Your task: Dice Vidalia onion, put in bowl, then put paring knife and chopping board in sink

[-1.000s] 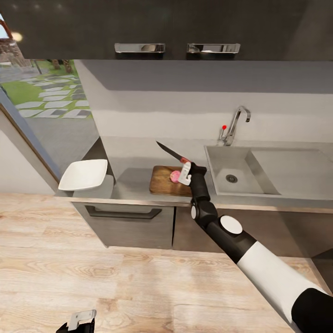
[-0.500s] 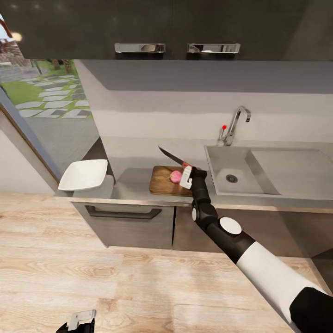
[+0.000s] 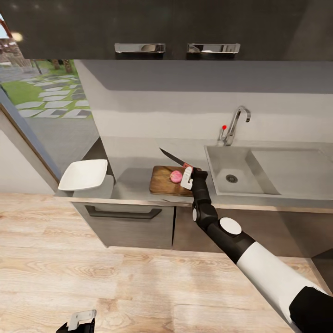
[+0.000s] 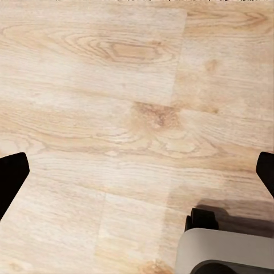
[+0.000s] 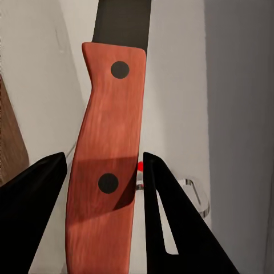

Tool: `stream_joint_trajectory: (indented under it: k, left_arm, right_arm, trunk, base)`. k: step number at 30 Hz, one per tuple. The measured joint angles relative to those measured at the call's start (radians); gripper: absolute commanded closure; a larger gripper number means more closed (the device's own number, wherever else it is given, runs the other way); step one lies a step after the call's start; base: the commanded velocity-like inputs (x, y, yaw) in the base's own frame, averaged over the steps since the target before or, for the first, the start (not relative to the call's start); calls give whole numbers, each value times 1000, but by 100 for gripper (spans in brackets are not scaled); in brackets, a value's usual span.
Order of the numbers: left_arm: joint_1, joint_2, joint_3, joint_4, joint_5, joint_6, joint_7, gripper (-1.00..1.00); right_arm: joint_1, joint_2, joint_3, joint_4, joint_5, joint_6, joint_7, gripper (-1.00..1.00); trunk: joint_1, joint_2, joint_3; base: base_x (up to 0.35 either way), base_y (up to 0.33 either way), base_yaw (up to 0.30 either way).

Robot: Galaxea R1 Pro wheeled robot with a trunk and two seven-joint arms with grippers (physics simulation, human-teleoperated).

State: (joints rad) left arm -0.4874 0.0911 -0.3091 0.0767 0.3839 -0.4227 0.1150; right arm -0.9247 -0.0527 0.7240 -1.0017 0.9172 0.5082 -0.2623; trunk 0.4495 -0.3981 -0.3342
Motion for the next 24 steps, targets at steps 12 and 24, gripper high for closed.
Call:
stream_joint_trajectory:
  k: [12, 24]
  left_arm:
    - [0, 0, 0, 0, 0, 0, 0, -100]
    - [0, 0, 0, 0, 0, 0, 0, -100]
  right_arm:
    - [0, 0, 0, 9, 0, 0, 0, 100]
    - [0, 0, 4, 13, 0, 1, 12, 100]
  trunk:
    - [0, 0, 0]
    - [0, 0, 0]
  base:
    - [0, 0, 0]
    - [0, 0, 0]
